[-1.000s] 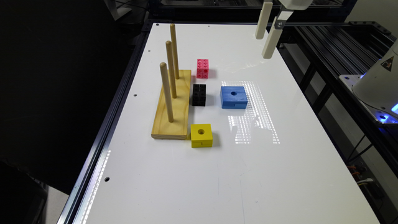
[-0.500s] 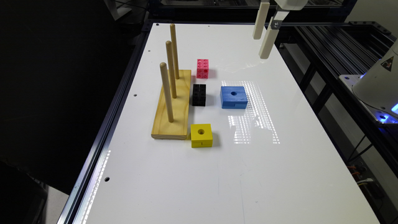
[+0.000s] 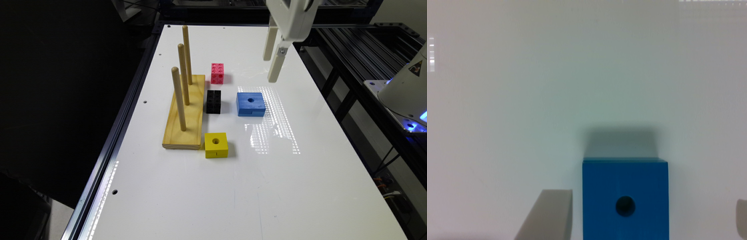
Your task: Pick up blue block.
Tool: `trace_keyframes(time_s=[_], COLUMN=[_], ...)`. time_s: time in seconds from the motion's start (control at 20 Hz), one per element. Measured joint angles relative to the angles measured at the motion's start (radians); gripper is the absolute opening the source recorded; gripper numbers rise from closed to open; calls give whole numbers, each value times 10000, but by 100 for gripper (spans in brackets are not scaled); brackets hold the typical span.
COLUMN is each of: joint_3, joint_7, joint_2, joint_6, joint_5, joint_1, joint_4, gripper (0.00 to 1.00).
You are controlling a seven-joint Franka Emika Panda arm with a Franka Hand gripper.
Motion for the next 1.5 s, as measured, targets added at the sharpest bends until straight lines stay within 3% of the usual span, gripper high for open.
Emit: trace_keyframes(time_s=[0.25,0.55,0.9,1.25,1.5], joint_3=[0,-2,-2,-2,-2], joint_7=[0,-61,-63,-63,-63], joint_2=[-23,-25,-1,1024,1167], joint_6=[7,7,8,969,1070], joint_5=[-1,-37,-37,-41,-41], joint_1=[-5,-138,-144,-145,-145], joint_4=[3,33,34,21,32], gripper=[100,100,100,100,100])
